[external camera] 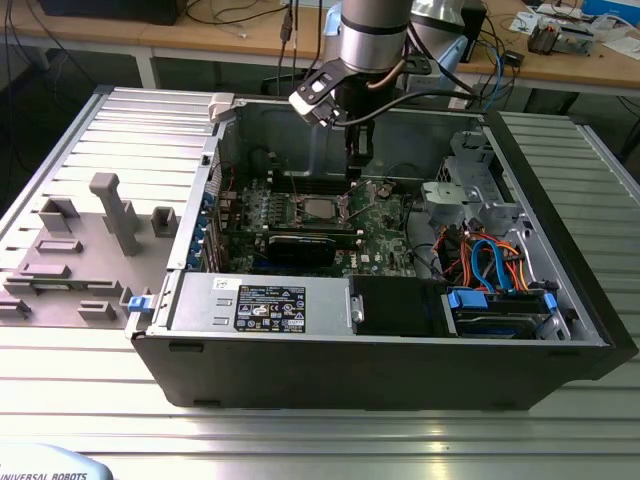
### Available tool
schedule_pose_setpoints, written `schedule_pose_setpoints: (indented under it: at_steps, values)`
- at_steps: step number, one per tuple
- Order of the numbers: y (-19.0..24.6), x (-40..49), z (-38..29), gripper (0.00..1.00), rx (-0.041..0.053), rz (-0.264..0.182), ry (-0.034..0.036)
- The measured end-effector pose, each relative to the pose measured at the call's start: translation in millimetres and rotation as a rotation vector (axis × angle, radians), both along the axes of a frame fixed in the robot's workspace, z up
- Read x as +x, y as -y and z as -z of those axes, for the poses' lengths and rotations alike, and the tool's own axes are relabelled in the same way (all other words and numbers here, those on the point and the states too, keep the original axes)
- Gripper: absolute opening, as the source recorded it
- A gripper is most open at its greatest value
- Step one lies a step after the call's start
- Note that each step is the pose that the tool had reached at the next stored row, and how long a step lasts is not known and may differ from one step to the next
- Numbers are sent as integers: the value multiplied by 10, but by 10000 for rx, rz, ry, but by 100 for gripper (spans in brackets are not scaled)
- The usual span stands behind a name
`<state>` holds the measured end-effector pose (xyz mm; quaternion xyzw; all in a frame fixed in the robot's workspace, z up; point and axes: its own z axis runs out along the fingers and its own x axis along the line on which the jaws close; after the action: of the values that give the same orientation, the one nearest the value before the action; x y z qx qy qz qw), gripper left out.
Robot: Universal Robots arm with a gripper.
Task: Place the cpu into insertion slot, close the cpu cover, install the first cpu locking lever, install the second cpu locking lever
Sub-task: 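Close the cpu cover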
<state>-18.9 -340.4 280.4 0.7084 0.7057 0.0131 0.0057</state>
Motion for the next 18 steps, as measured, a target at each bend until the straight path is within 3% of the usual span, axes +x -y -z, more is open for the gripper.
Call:
schedule_pose_setpoints:
  at_steps: [10,18]
  values:
    - [0,214,48,11,-1,0,0]
    - [0,248,58,11,-1,-1,0]
